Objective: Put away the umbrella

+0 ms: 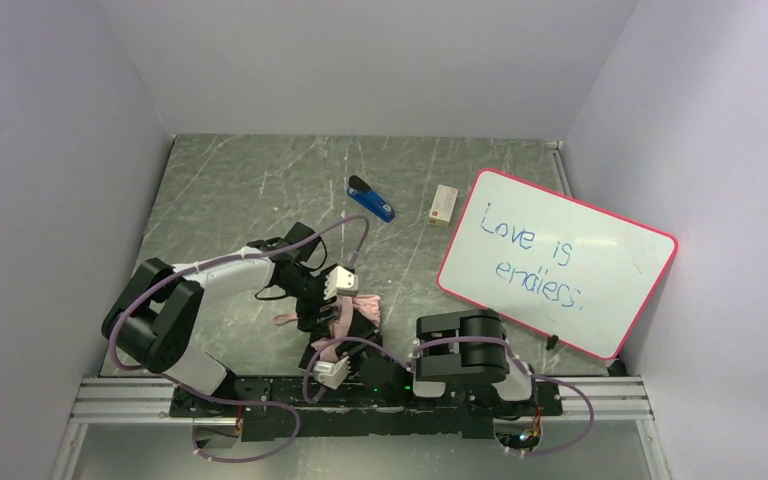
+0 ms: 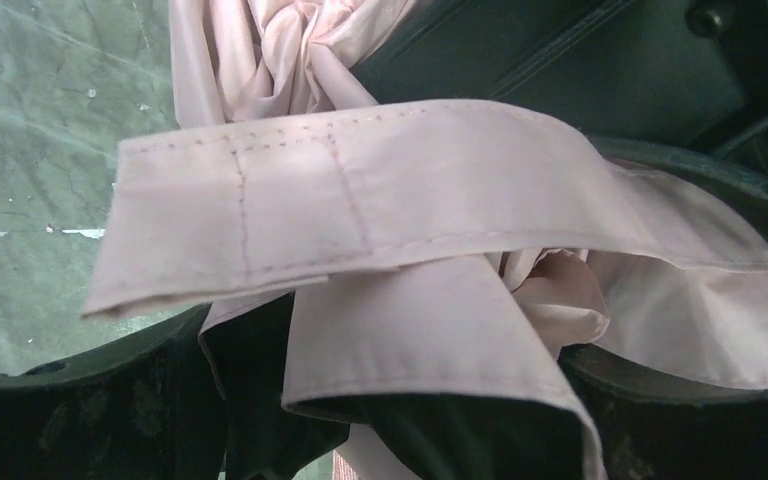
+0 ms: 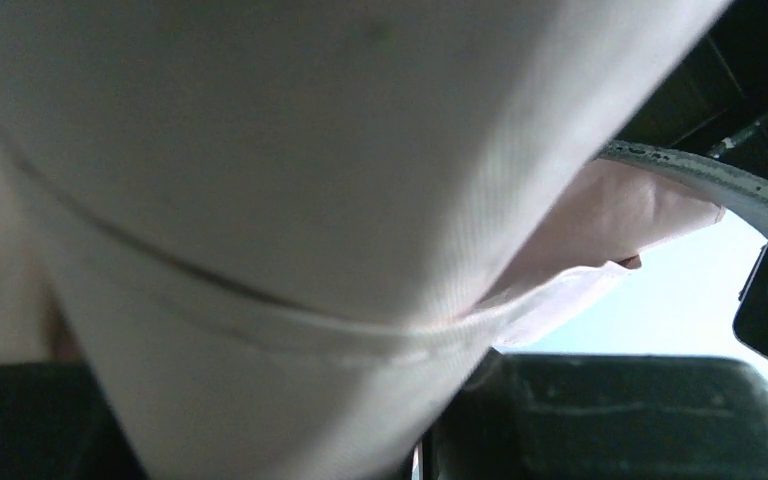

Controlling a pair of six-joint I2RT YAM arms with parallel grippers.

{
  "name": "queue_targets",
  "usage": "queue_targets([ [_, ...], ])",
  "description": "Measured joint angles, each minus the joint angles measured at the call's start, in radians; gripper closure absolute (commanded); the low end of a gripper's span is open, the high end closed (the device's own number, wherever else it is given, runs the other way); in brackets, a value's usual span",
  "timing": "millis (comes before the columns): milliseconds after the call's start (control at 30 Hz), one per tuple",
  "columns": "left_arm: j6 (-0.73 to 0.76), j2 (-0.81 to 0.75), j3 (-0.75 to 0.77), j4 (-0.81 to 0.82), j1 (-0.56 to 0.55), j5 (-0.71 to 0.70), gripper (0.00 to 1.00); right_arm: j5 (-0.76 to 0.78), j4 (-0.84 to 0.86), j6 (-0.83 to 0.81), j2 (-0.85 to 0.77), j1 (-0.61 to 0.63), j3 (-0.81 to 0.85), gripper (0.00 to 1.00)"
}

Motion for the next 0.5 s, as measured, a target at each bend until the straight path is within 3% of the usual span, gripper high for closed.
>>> queue_targets([
  [200,-0.021,-0.005,-0.013,0.028,-0.027,-0.027,0.37,0.013,-0.009,0.002,0.0,0.002,0.002,0.89],
  [333,-0.045,-0.003,-0.012,0.04,-0.044,-0.055,0.59,0.026,-0.013,0.005,0.0,0.002,0.002,0.86],
  [400,-0.063,-0.001,-0.01,0.04,-0.051,-0.064,0.7,0.032,-0.014,0.006,0.0,0.002,0.002,0.83],
  [433,-0.07,-0.001,-0.01,0.041,-0.054,-0.068,0.81,0.035,-0.015,0.008,0.0,0.002,0.002,0.78],
  [500,-0.086,-0.002,-0.011,0.043,-0.061,-0.08,0.92,0.038,-0.02,0.013,-0.005,0.002,0.002,0.67],
])
